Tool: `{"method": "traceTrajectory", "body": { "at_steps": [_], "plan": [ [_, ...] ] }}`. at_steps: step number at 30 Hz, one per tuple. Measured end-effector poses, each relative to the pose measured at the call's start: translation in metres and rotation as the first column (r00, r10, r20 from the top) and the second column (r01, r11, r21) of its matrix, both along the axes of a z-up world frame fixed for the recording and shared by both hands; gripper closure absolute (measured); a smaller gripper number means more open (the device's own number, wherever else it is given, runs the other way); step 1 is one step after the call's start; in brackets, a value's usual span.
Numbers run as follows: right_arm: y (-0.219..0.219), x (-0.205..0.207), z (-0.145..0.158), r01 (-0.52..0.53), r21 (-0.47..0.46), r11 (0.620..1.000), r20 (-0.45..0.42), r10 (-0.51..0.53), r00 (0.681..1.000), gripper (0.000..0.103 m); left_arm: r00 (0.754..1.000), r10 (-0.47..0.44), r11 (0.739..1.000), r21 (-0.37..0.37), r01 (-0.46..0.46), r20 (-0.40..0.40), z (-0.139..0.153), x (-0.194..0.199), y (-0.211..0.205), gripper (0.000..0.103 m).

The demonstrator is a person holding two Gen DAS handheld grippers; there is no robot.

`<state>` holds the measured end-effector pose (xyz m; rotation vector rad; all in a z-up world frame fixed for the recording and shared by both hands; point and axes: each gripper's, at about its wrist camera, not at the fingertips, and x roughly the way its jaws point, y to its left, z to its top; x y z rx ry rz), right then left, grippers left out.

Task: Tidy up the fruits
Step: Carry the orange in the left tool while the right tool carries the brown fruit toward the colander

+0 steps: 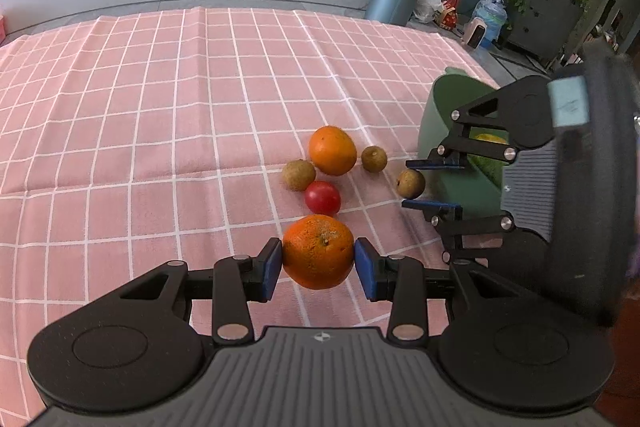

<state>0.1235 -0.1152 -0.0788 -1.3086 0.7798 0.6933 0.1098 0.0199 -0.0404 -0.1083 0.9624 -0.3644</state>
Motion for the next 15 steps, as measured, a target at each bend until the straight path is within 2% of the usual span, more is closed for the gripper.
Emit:
{"method": "traceTrajectory", "body": {
  "at_steps": [6,10,15],
  "plan": [
    [-0.012,-0.015,0.041,0.075,0.196,0.978,0.005,-0.077,0.997,0.082,0.999,0.005,1.0,-0.025,-0.004,0.037,0.02,-0.004,-0.006,0.059],
    [-0.028,-0.025,0.068,0.138,0.325,0.936,0.015,-0.151,0.988,0.082,0.998,-0.009,0.999,-0.048,0.012,0.065,0.034,-0.006,-0.017,0.059],
    [-0.053,-0.036,0.094,0.184,0.435,0.881,0.047,-0.227,0.973,0.082,0.994,-0.039,0.997,-0.06,0.045,0.099,0.05,-0.005,-0.038,0.059]
  ]
}}
